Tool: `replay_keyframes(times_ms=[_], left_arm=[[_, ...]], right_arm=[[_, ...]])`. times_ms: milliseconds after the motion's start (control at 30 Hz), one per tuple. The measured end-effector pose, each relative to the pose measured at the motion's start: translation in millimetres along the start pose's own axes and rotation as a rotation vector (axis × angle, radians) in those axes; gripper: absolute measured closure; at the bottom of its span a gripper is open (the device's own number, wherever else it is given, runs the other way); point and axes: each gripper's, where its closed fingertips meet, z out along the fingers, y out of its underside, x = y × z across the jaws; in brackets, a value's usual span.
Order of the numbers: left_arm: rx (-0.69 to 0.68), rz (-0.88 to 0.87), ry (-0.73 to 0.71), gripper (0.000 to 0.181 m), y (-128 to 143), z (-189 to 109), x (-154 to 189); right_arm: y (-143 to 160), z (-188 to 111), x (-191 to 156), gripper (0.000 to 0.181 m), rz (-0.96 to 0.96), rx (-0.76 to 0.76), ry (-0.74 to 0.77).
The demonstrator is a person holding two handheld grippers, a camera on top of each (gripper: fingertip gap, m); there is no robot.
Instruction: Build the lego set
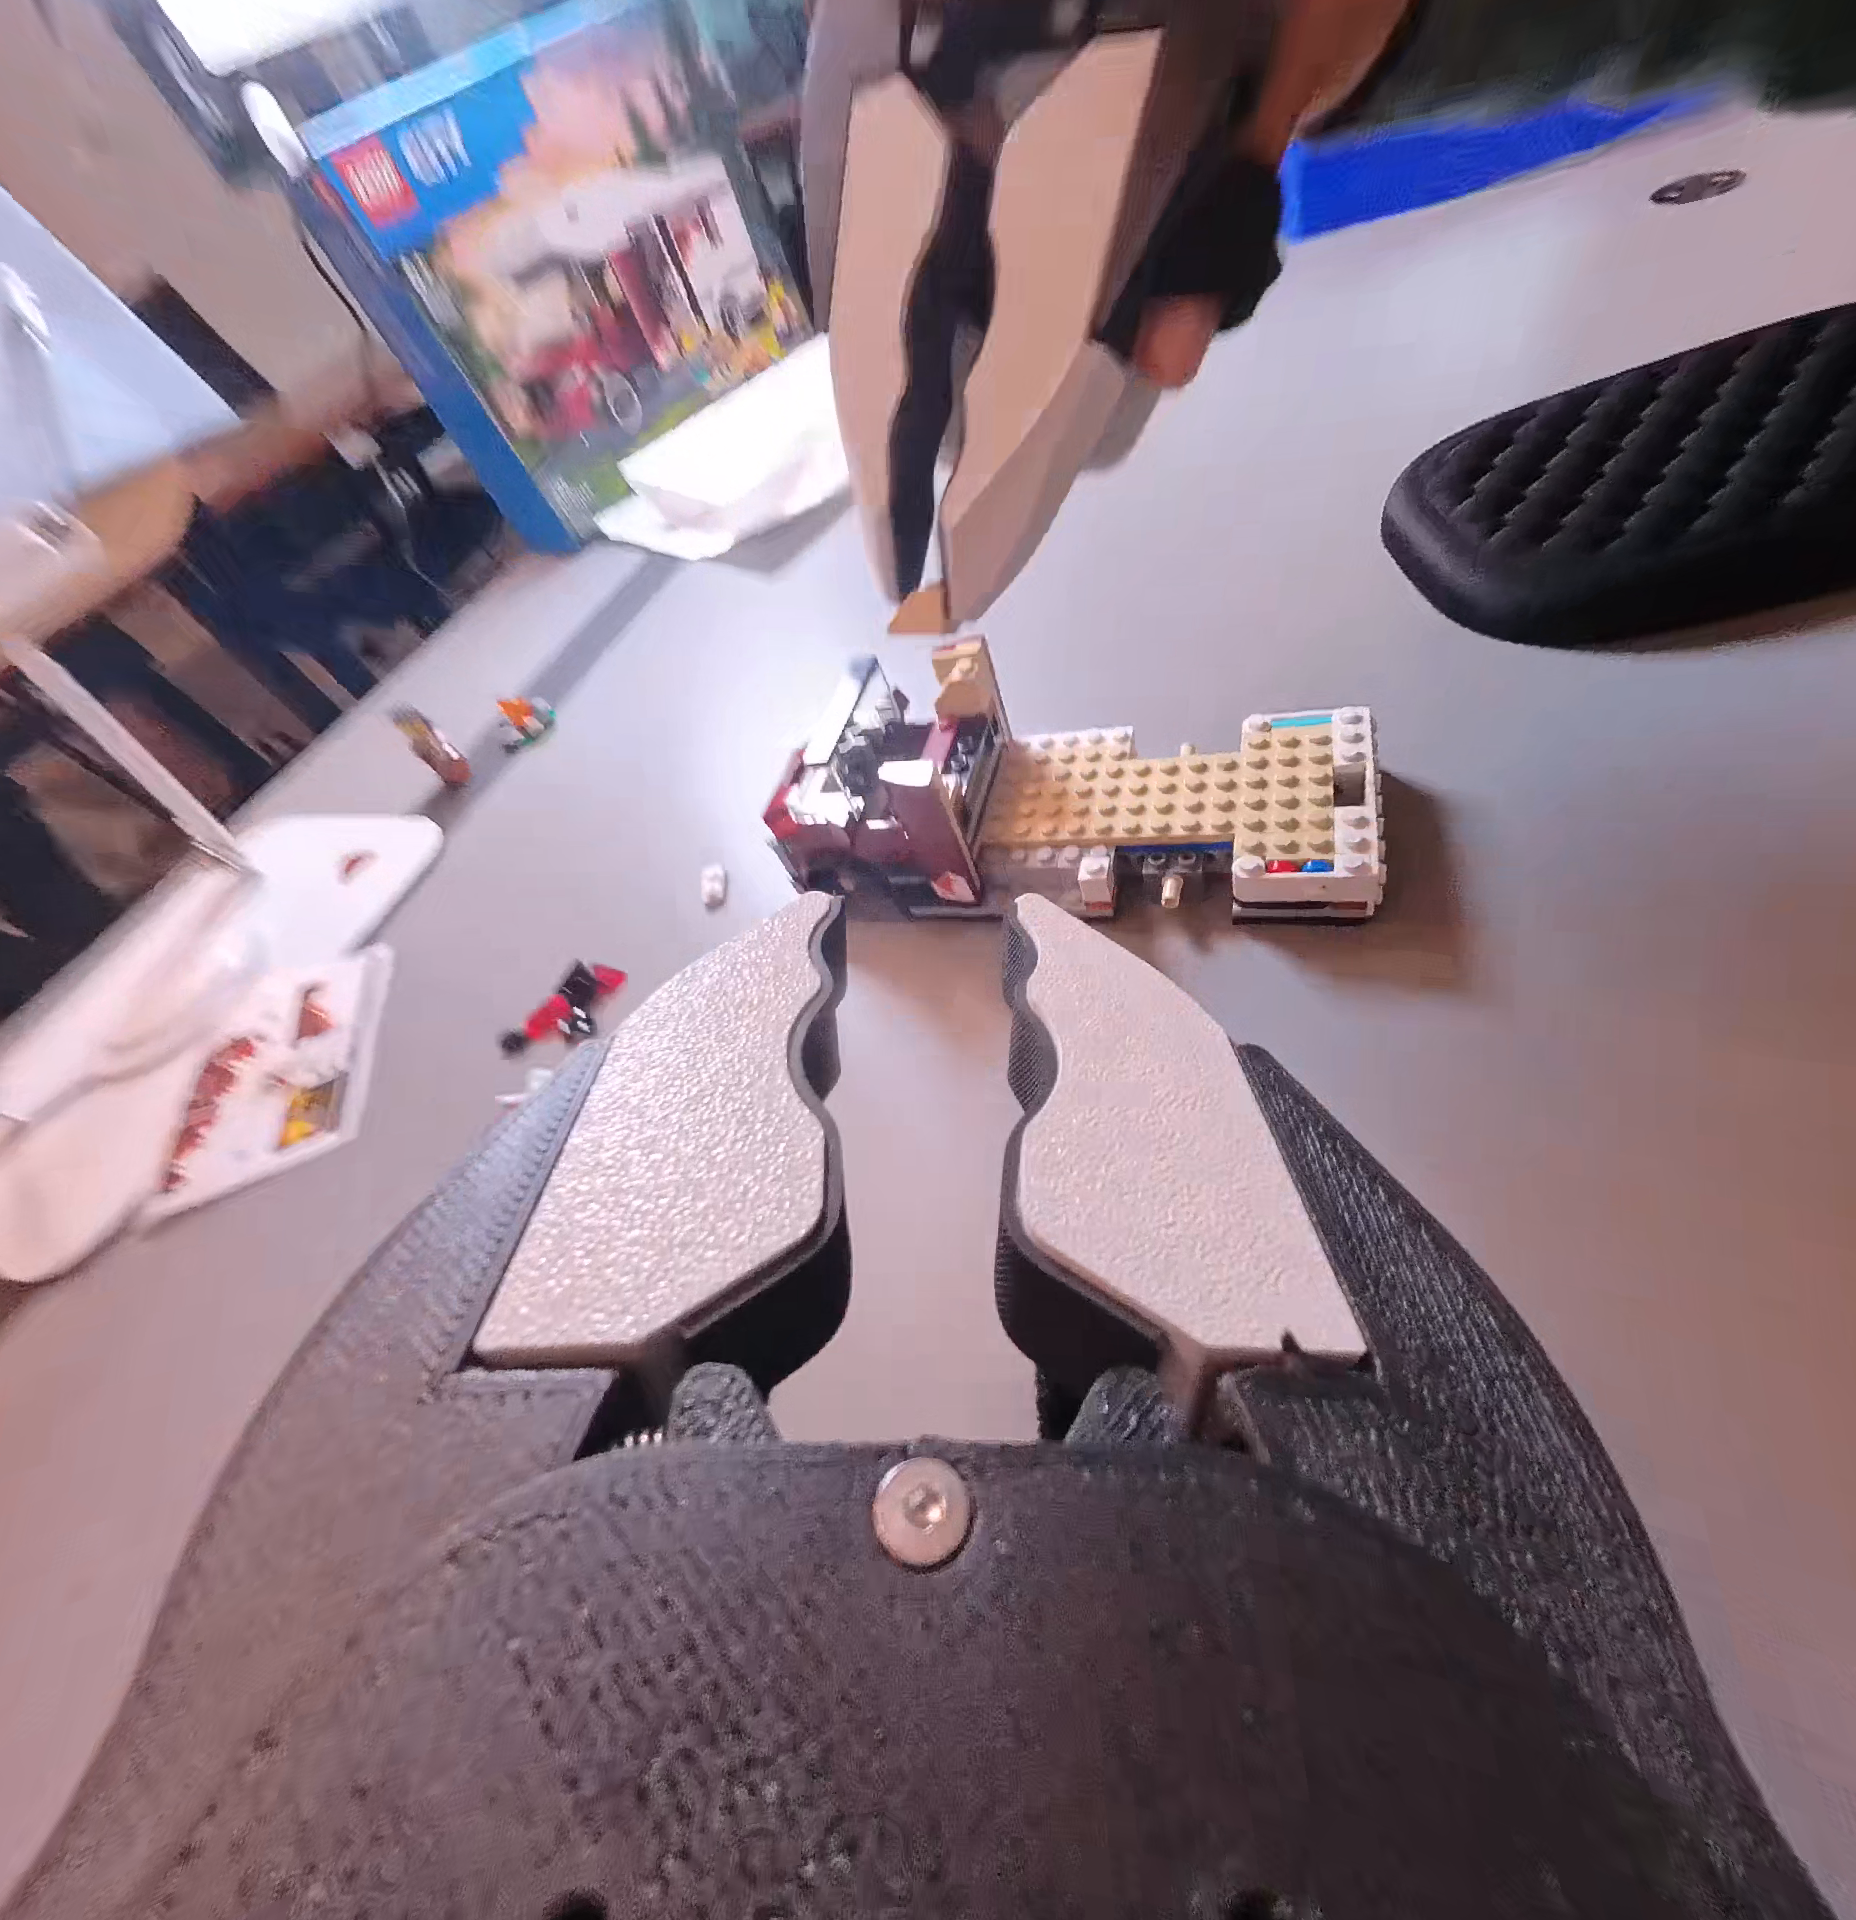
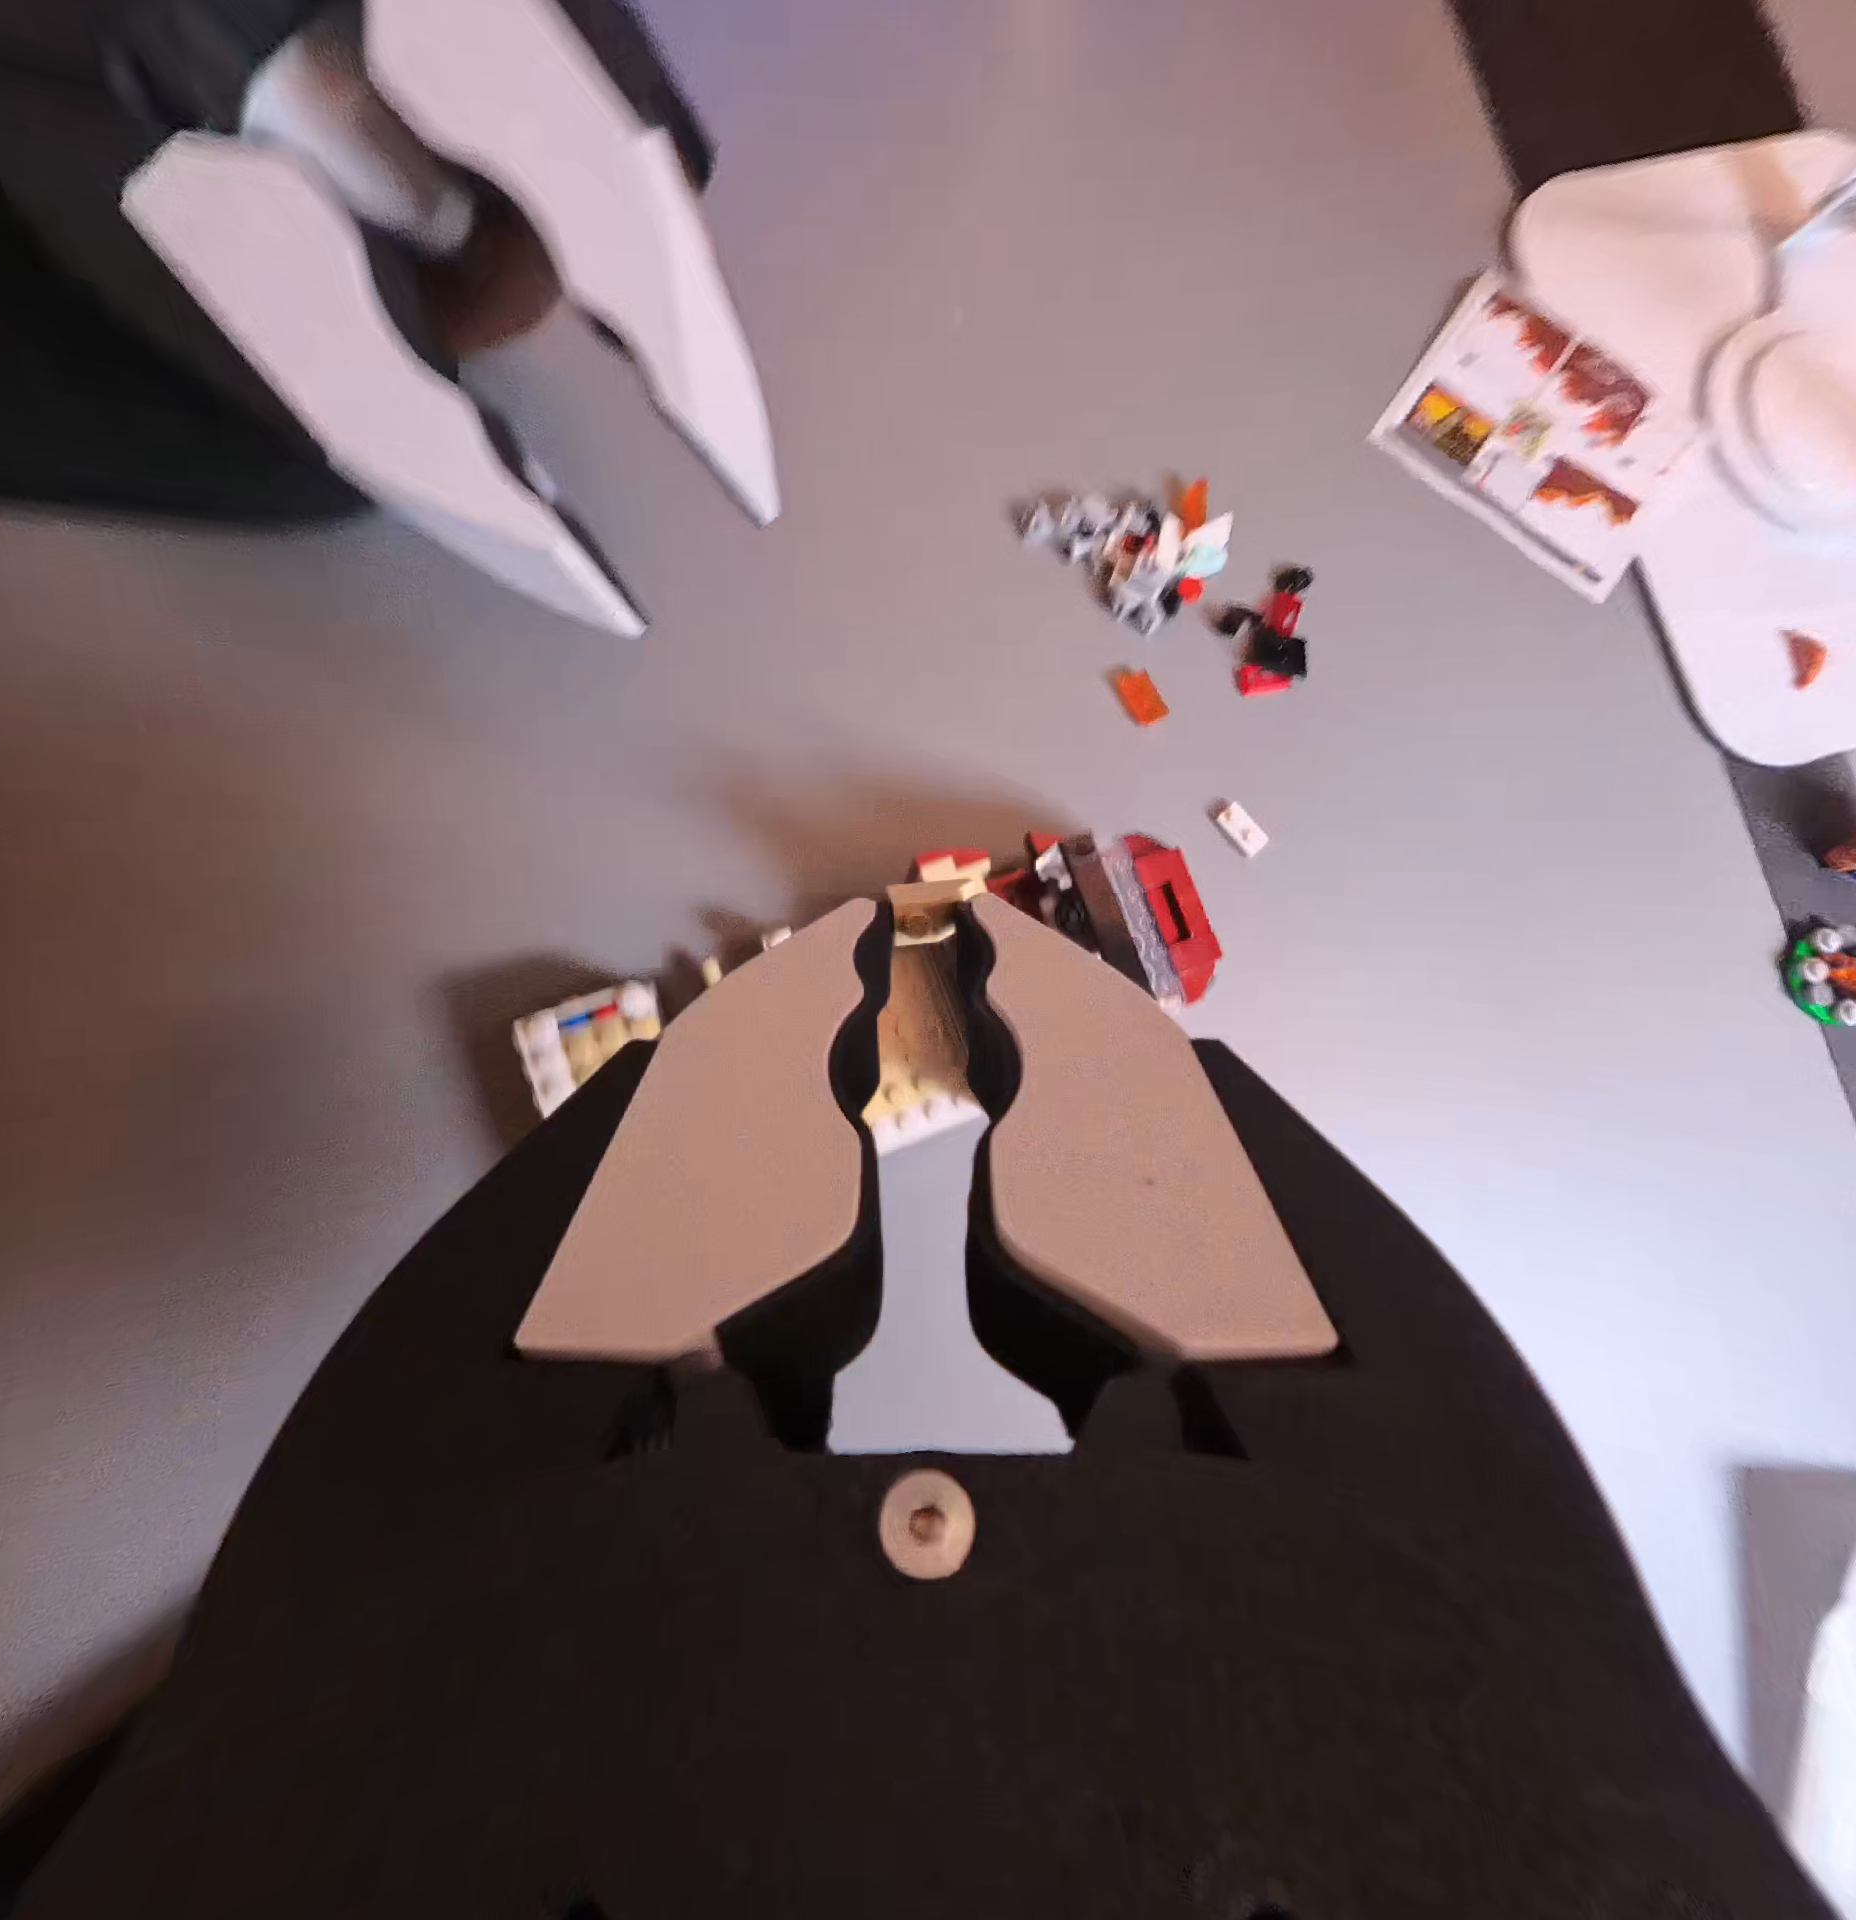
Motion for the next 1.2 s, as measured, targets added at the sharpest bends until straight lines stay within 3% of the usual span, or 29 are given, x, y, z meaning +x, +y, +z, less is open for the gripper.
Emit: replay_keyframes(times_ms=[167, 400, 533, 1200], left_arm=[[-0.11, -0.137, 0.173, 0.147, 20.1, 38.8, -2.8], [-0.153, -0.121, 0.285, 0.156, 23.1, 77.0, -2.4], [-0.146, -0.104, 0.303, 0.166, 22.6, 82.9, 1.7], [-0.137, -0.146, 0.306, 0.168, 23.5, 84.1, 1.0]], right_arm=[[15.7, 17.0, 7.8, 0.17, -0.138, -0.164, -0.062], [23.8, 36.4, 9.2, 0.17, -0.196, -0.277, -0.131], [24.9, 38.5, 7.1, 0.17, -0.23, -0.315, -0.141], [27.0, 41.2, 7.6, 0.168, -0.211, -0.462, -0.198]])
